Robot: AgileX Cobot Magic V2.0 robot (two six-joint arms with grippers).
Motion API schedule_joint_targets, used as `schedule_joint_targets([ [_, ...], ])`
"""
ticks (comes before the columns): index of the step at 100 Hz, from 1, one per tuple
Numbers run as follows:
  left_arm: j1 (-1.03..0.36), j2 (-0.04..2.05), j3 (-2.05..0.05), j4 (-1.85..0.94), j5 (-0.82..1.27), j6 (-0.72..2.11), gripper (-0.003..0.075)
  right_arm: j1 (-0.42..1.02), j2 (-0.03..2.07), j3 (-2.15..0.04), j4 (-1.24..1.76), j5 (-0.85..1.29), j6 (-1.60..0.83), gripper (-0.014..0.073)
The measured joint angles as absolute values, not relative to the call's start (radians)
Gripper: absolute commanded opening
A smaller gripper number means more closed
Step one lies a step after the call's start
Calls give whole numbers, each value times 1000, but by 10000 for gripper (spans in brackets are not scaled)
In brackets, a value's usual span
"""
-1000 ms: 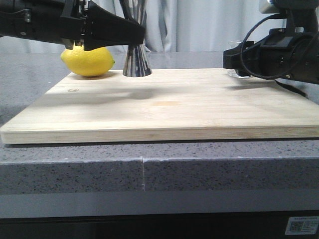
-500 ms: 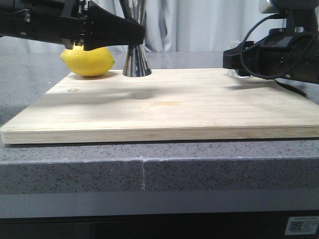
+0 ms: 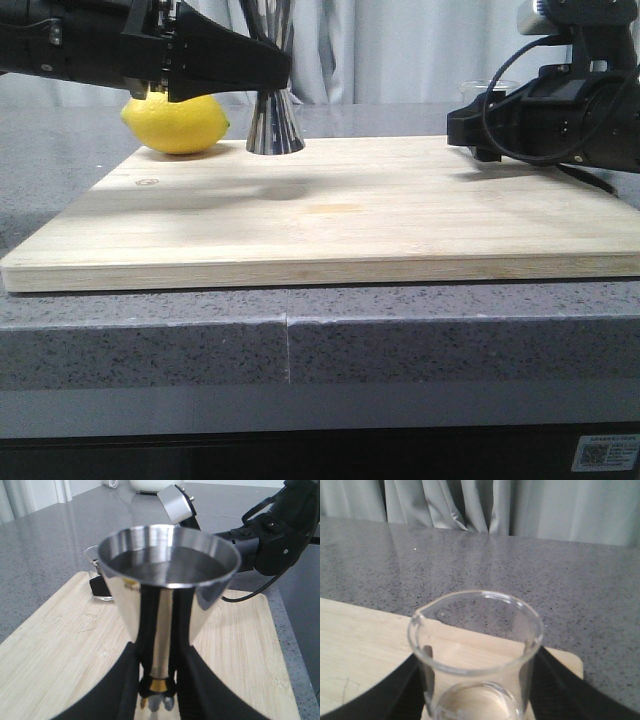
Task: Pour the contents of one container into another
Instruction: 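Lower the glass beaker onto the board's far corner with the right gripper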
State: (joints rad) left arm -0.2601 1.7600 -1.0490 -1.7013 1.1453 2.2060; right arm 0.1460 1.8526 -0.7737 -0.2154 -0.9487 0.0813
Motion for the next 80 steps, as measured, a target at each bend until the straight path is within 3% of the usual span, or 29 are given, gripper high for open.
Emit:
schedule_joint_targets([
  [80, -260, 1760, -1049, -1701, 1145, 2206, 59, 146, 1853, -774, -215, -945, 81, 433],
])
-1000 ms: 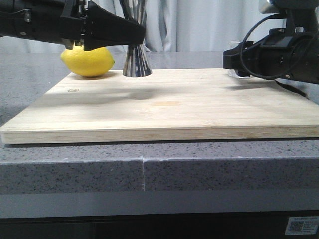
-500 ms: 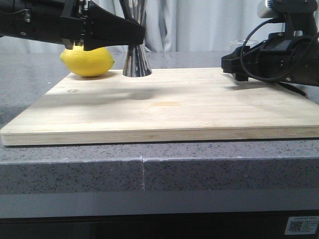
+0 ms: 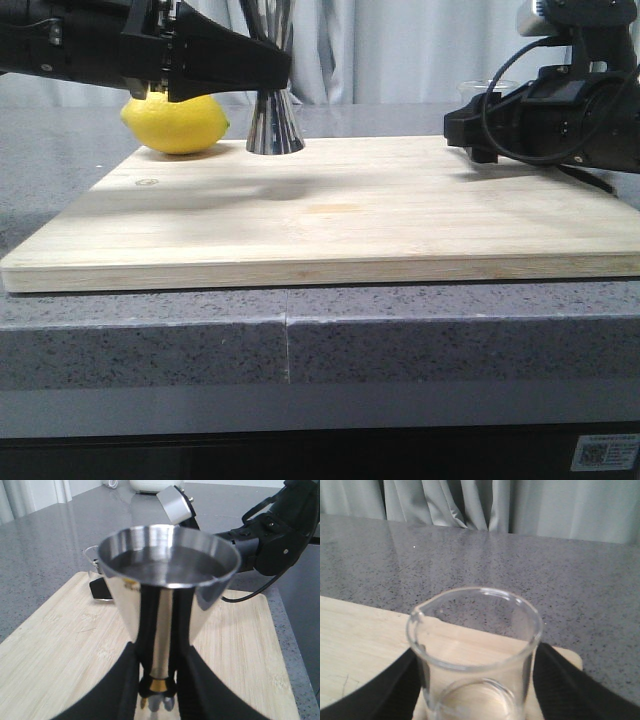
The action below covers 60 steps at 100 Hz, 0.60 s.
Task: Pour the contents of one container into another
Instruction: 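Lower the glass beaker onto the board's far corner with the right gripper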
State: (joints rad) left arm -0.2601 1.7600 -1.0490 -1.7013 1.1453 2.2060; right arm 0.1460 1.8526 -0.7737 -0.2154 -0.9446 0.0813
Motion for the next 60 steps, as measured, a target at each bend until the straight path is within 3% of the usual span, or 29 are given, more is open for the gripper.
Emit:
schedule_joint_targets([
  [15, -260, 1760, -1049, -1701, 1145, 2206, 59, 146, 1853, -774, -215, -945, 81, 435],
  [40, -260, 1760, -1049, -1701, 1145, 2206, 59, 146, 1853, -774, -215, -945, 81, 515],
  [60, -260, 1760, -1049, -1701, 1145, 2206, 59, 146, 1853, -774, -215, -945, 81, 515],
])
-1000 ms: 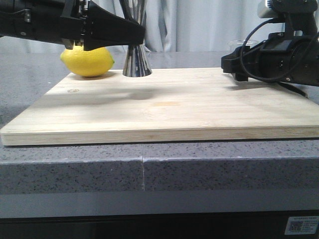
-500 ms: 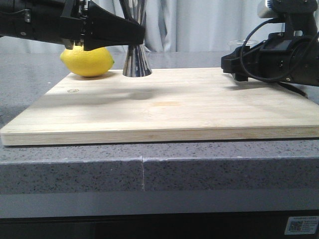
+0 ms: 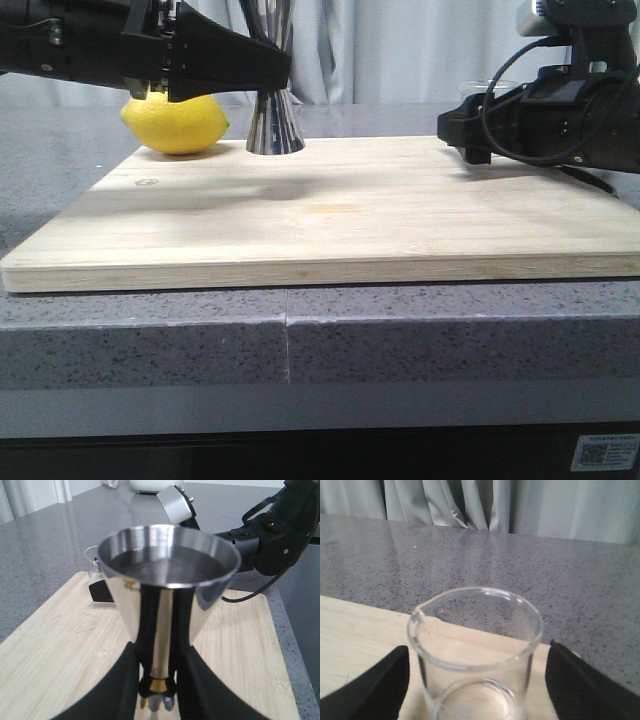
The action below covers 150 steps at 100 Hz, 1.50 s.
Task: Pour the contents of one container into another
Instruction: 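Lower the glass beaker onto the board's far corner with the right gripper, then open the right gripper and lift it away from the beaker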
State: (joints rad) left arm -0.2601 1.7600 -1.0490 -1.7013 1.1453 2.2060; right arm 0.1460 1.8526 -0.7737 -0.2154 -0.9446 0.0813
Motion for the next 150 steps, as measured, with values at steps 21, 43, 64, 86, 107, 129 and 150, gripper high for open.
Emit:
schedule_joint_targets([
  [21, -260, 1760, -1049, -1701, 1144, 2206, 59, 146, 1838, -774, -215, -926, 81, 515],
  [43, -260, 1760, -1049, -1701, 1141, 2206, 59, 146, 1795, -774, -215, -874, 81, 515],
  [64, -260, 1760, -1049, -1701, 1137, 2206, 59, 150, 1749, -774, -215, -835, 81, 515],
  [86, -260, 1760, -1049, -1701, 1137, 2206, 59, 173, 1722, -774, -217, -811, 81, 515],
  [107, -260, 1760, -1049, -1701, 1135, 2206, 59, 179, 1694, -774, -217, -790, 81, 515],
  [129, -260, 1760, -1049, -1701, 1135, 2206, 59, 180, 1646, -774, -217, -776, 81, 515],
  [150, -260, 1760, -1049, -1701, 1135, 2206, 59, 180, 1574, -772, -219, -764, 81, 515],
])
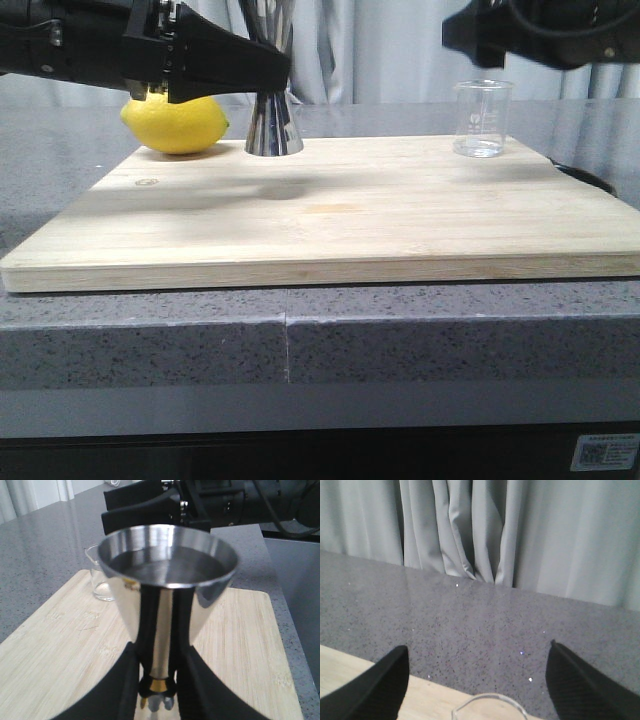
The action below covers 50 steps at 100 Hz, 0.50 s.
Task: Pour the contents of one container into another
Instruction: 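Open the right gripper and lift it away from the beaker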
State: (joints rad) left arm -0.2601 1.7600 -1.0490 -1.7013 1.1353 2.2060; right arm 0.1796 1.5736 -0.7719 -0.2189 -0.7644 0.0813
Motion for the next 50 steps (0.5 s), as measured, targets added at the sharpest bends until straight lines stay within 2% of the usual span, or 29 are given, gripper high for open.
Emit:
schedule_joint_targets([
  [50, -260, 1760, -1049, -1701, 1119, 2206, 59, 180, 1209, -772, -219, -532, 79, 514],
])
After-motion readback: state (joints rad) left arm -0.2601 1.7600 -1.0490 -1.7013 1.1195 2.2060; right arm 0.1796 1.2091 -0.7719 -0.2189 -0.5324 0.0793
